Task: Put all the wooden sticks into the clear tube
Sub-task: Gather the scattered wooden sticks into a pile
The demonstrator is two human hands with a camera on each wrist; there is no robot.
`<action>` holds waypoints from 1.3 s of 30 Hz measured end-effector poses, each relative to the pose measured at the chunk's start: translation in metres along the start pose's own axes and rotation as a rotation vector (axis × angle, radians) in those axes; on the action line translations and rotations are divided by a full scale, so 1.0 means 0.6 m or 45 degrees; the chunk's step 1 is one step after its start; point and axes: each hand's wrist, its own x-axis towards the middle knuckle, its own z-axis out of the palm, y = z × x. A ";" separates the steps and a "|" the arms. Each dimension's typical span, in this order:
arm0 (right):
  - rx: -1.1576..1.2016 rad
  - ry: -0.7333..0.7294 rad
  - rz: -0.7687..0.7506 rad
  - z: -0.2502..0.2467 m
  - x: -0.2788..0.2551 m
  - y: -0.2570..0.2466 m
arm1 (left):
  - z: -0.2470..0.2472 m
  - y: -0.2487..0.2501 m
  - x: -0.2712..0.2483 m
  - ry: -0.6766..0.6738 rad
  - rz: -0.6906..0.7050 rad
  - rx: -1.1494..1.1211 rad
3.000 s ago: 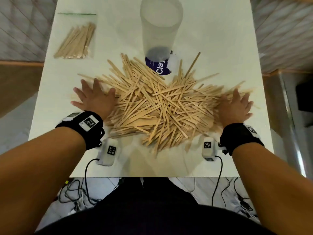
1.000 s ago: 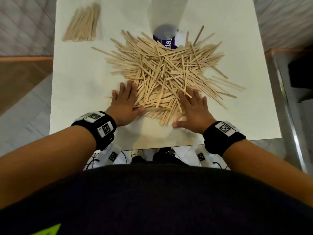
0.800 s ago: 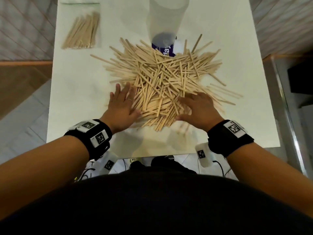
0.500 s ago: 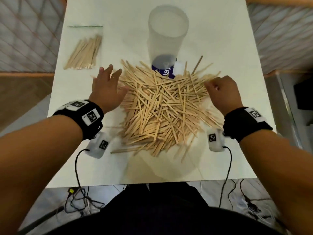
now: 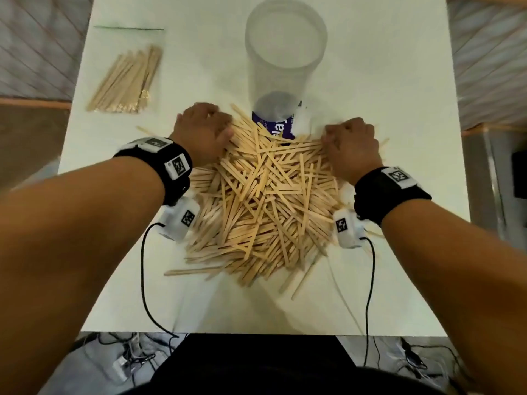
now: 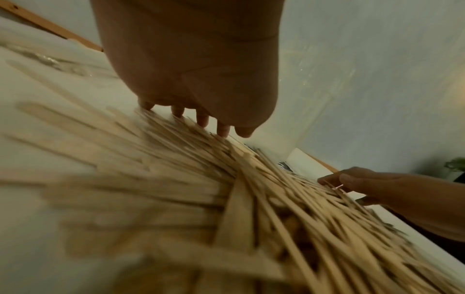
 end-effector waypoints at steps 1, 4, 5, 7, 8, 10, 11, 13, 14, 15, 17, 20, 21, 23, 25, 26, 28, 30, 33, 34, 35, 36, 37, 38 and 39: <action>0.008 0.030 0.009 0.007 -0.013 -0.002 | 0.002 0.007 -0.010 0.005 0.004 -0.047; 0.048 0.043 -0.090 0.033 -0.050 -0.020 | 0.017 0.031 -0.042 -0.049 0.020 -0.183; 0.061 0.027 -0.128 0.041 -0.058 -0.022 | 0.023 0.037 -0.051 -0.059 0.020 -0.225; 0.072 0.091 -0.132 0.042 -0.067 -0.016 | 0.028 0.037 -0.063 0.011 -0.012 -0.211; 0.086 0.172 -0.086 0.035 -0.069 -0.009 | 0.025 0.032 -0.068 0.076 -0.072 -0.162; 0.137 0.253 0.125 0.019 -0.072 0.028 | 0.018 0.009 -0.075 0.154 -0.278 -0.116; 0.145 0.228 0.228 0.012 -0.075 0.048 | 0.016 -0.006 -0.080 0.155 -0.389 -0.142; 0.185 0.148 0.336 0.009 -0.078 0.079 | 0.022 -0.036 -0.089 0.099 -0.494 -0.206; 0.222 0.100 0.354 0.015 -0.076 0.087 | 0.028 -0.044 -0.094 0.060 -0.475 -0.226; 0.248 0.047 0.367 0.020 -0.076 0.082 | 0.035 -0.046 -0.098 0.034 -0.427 -0.241; 0.288 -0.012 0.344 0.031 -0.078 0.060 | 0.047 -0.034 -0.106 0.015 -0.331 -0.287; 0.380 -0.053 0.333 0.045 -0.094 0.015 | 0.054 0.003 -0.114 0.015 -0.299 -0.426; 0.415 -0.083 0.347 0.047 -0.101 0.003 | 0.051 0.015 -0.119 -0.009 -0.301 -0.484; 0.482 -0.124 0.337 0.041 -0.113 -0.021 | 0.050 0.029 -0.123 -0.106 -0.258 -0.576; 0.497 -0.170 0.278 0.025 -0.123 -0.034 | 0.041 0.033 -0.129 -0.228 -0.164 -0.571; 0.471 -0.195 0.256 0.016 -0.131 -0.036 | 0.033 0.032 -0.136 -0.264 -0.101 -0.487; 0.374 -0.209 0.214 -0.002 -0.145 -0.037 | 0.024 0.028 -0.157 -0.296 -0.002 -0.226; 0.311 -0.212 0.115 -0.021 -0.156 -0.049 | 0.026 0.028 -0.180 -0.327 0.024 -0.065; 0.157 -0.321 -0.130 -0.036 -0.151 -0.075 | 0.054 0.043 -0.203 -0.368 -0.072 -0.004; 0.064 -0.382 -0.217 -0.036 -0.144 -0.083 | 0.061 0.049 -0.207 -0.360 -0.112 -0.002; -0.031 -0.445 -0.291 -0.035 -0.134 -0.089 | 0.068 0.052 -0.207 -0.340 -0.142 -0.009; -0.120 -0.503 -0.349 -0.032 -0.125 -0.094 | 0.071 0.055 -0.209 -0.306 -0.157 -0.024; -0.190 -0.547 -0.391 -0.030 -0.115 -0.096 | 0.072 0.057 -0.209 -0.262 -0.157 -0.048; -0.241 -0.572 -0.427 -0.028 -0.107 -0.098 | 0.069 0.058 -0.208 -0.203 -0.146 -0.070; -0.266 -0.563 -0.455 -0.026 -0.100 -0.098 | 0.067 0.058 -0.206 -0.145 -0.128 -0.074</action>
